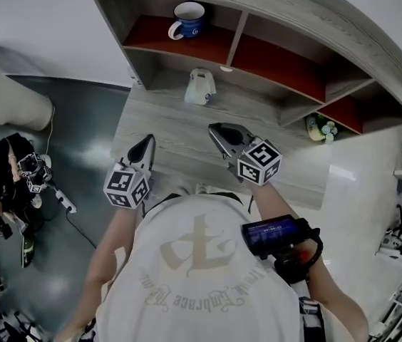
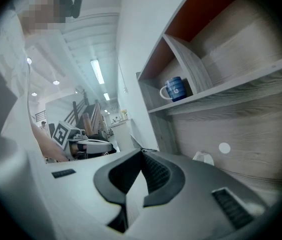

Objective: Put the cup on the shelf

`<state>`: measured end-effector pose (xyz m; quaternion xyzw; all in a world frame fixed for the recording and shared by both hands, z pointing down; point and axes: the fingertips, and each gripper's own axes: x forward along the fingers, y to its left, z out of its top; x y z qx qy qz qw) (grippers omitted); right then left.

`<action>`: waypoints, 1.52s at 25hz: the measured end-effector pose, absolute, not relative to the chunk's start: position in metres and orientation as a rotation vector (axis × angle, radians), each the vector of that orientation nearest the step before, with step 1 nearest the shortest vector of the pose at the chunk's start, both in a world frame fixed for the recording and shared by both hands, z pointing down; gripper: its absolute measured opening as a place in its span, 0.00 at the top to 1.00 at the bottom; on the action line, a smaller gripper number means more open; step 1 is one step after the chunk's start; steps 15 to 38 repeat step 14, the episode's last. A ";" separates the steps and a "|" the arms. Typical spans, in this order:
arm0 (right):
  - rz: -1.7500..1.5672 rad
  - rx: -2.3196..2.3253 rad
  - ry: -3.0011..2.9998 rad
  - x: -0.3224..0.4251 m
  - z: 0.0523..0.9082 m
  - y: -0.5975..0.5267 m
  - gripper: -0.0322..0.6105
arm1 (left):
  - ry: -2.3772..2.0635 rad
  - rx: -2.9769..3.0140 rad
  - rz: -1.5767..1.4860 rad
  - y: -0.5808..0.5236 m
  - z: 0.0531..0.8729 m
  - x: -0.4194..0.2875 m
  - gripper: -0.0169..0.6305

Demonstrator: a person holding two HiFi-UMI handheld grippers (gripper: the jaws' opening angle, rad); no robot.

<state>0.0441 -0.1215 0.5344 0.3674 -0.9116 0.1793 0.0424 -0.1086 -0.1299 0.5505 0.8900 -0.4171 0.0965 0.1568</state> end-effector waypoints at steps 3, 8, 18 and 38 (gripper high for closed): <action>0.551 1.124 -2.788 0.047 0.535 -0.121 0.95 | -1.185 2.550 0.281 -0.129 0.552 -0.103 0.97; 0.551 1.120 -2.791 0.049 0.535 -0.121 0.95 | -1.185 2.549 0.292 -0.129 0.552 -0.100 0.97; 0.560 1.132 -2.777 0.058 0.535 -0.116 0.95 | -1.166 2.548 0.297 -0.125 0.553 -0.091 0.97; 0.560 1.132 -2.777 0.058 0.535 -0.116 0.95 | -1.166 2.548 0.297 -0.125 0.553 -0.091 0.97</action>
